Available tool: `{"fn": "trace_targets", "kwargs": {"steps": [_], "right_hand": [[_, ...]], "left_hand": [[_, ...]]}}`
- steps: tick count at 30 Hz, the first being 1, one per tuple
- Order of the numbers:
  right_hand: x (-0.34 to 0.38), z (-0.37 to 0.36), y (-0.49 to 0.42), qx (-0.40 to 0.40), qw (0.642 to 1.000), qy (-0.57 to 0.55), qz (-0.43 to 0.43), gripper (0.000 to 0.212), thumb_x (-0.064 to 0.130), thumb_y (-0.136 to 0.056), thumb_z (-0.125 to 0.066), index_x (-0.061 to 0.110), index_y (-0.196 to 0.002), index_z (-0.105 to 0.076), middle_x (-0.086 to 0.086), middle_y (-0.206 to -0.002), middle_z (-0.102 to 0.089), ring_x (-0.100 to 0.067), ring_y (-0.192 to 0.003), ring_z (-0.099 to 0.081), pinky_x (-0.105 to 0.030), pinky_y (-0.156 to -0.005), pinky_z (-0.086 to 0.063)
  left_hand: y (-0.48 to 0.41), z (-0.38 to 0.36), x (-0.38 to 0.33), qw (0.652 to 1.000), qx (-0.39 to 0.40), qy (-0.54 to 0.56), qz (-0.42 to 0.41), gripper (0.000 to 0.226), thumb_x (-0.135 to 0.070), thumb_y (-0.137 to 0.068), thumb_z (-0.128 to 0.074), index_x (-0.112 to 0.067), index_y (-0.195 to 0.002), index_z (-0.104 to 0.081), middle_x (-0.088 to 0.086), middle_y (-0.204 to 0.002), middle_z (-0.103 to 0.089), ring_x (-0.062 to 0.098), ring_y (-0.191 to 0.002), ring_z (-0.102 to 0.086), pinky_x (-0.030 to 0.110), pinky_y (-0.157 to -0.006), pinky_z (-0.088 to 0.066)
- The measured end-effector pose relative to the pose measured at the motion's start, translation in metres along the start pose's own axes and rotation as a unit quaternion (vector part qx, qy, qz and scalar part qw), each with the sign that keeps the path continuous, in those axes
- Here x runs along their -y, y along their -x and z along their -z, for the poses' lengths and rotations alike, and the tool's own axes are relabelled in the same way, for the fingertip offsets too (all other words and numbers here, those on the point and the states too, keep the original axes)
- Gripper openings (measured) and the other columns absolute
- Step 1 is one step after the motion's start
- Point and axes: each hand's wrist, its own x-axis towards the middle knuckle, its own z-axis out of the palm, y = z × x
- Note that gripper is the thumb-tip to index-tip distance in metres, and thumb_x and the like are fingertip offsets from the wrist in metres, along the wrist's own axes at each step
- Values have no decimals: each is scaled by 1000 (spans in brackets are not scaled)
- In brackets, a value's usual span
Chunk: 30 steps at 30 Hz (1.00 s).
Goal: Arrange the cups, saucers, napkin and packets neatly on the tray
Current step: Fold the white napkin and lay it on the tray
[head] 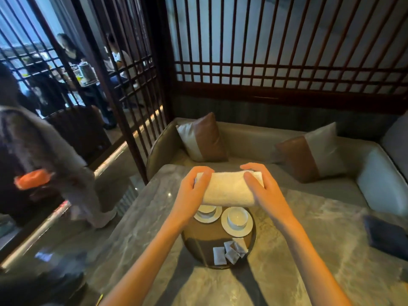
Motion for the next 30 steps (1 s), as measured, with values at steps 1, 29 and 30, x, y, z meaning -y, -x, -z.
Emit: {"fn": "trace_targets", "kwargs": {"steps": [1, 29, 30], "right_hand": [[1, -4, 0, 6, 1000, -5, 3, 13, 38, -97, -53, 40, -107, -59, 32, -105, -57, 13, -97, -55, -4, -69, -47], [-5, -113, -56, -161, 981, -13, -105, 29, 41, -101, -39, 33, -82, -59, 9, -87, -62, -9, -85, -58, -27, -65, -45], [-7, -115, -56, -180, 978, -12, -107, 30, 41, -100, -38, 33, -81, -59, 11, -84, -62, -6, -81, -57, -22, -61, -44]], "left_hand": [[1, 4, 1, 1000, 2, -4, 0, 18, -33, -100, -51, -26, -112, -62, -8, -111, -65, 11, -107, -62, 32, -91, -53], [-63, 72, 42, 995, -78, -16, 63, 33, -34, -102, -43, -21, -81, -65, 1, -82, -65, 19, -83, -62, 39, -75, -51], [-65, 70, 47, 996, -70, -12, 59, 32, -33, -102, -43, -27, -80, -65, -4, -83, -65, 15, -84, -62, 36, -76, -51]]}}
